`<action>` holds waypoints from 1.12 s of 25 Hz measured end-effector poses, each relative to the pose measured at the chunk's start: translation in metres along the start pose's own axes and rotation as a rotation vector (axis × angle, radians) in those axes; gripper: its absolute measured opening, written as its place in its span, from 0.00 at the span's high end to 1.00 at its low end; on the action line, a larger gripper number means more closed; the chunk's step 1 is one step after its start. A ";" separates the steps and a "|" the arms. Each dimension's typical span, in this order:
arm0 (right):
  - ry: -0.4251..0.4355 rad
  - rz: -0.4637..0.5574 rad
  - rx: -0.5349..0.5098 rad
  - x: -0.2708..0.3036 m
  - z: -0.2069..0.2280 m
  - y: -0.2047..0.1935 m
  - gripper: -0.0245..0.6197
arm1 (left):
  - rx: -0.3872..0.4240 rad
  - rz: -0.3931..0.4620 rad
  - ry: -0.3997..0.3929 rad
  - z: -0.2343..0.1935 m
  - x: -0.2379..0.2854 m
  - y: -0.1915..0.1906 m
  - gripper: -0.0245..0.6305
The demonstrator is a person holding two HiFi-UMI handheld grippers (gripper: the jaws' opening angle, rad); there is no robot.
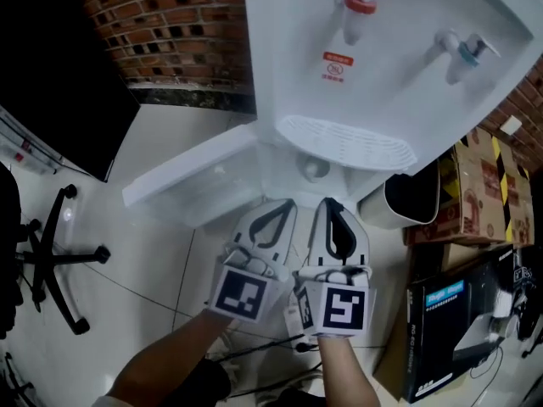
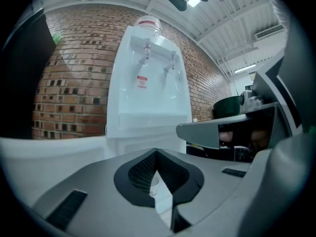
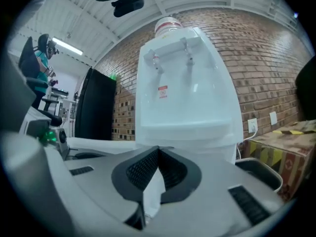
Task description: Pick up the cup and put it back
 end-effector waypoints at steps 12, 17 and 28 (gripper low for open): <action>0.030 0.028 0.040 -0.068 -0.032 0.189 0.95 | -0.041 -0.037 0.065 0.015 -0.047 0.196 0.96; 0.071 0.018 -0.064 -0.106 -0.046 0.269 0.95 | -0.030 -0.036 0.091 0.028 -0.065 0.279 0.96; 0.122 0.034 -0.083 -0.221 -0.061 0.429 0.95 | -0.062 0.009 0.127 0.076 -0.129 0.459 0.96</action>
Point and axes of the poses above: the fingertips, and each gripper's own axes: x forward along the fingers, z to its right, y out of its top, the point moved 6 cm from there along -x, backward along the fingers, and after that the axes turned 4 degrees about -y, right-handed, at the moved point
